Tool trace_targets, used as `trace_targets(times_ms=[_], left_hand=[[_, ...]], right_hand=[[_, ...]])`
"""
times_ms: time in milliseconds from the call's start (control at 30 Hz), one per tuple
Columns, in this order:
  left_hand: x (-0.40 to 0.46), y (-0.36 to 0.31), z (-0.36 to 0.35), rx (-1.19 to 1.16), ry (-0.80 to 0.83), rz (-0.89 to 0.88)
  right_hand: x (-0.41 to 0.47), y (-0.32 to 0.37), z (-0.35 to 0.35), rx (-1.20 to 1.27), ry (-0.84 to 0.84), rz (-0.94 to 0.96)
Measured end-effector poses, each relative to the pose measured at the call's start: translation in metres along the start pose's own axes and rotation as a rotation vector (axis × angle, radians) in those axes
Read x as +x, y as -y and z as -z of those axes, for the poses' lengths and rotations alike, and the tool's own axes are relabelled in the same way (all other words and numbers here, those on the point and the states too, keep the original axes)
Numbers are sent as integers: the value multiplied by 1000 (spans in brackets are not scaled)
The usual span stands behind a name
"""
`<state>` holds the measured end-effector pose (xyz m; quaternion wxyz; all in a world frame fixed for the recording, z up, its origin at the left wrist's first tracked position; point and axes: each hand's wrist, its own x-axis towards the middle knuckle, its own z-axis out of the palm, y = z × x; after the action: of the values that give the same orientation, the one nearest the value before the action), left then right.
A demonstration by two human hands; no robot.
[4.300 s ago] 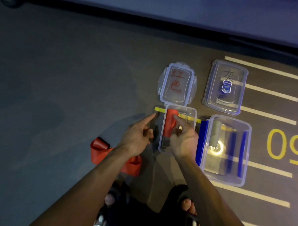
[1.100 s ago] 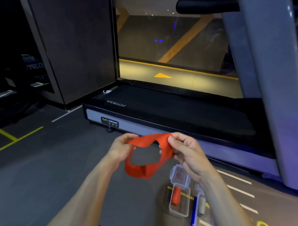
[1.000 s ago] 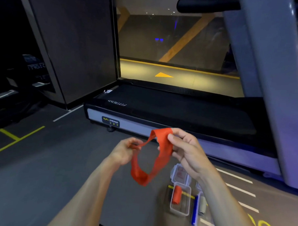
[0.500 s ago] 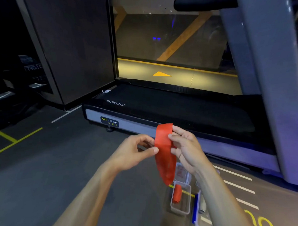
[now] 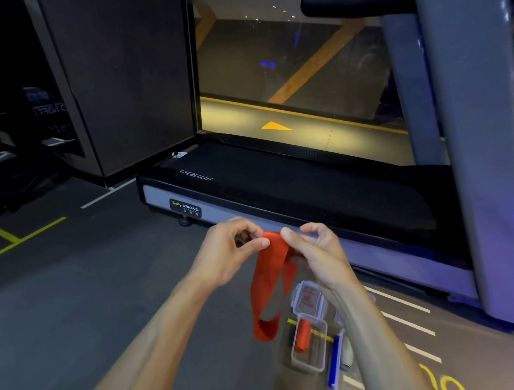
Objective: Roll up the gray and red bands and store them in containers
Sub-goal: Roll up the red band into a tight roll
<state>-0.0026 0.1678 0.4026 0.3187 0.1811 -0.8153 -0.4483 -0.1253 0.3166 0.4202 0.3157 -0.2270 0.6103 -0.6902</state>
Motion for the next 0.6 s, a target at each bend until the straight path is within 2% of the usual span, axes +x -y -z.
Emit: trace_targets(times_ms=[133, 367, 600], left_hand=[[0, -3, 3, 5, -23, -20], [-5, -12, 5, 13, -44, -39], [-5, -11, 9, -109, 16, 9]], right_hand=[[0, -1, 3, -184, 83, 159], [3, -2, 6, -460, 39, 448], [7, -2, 4, -522, 64, 488]])
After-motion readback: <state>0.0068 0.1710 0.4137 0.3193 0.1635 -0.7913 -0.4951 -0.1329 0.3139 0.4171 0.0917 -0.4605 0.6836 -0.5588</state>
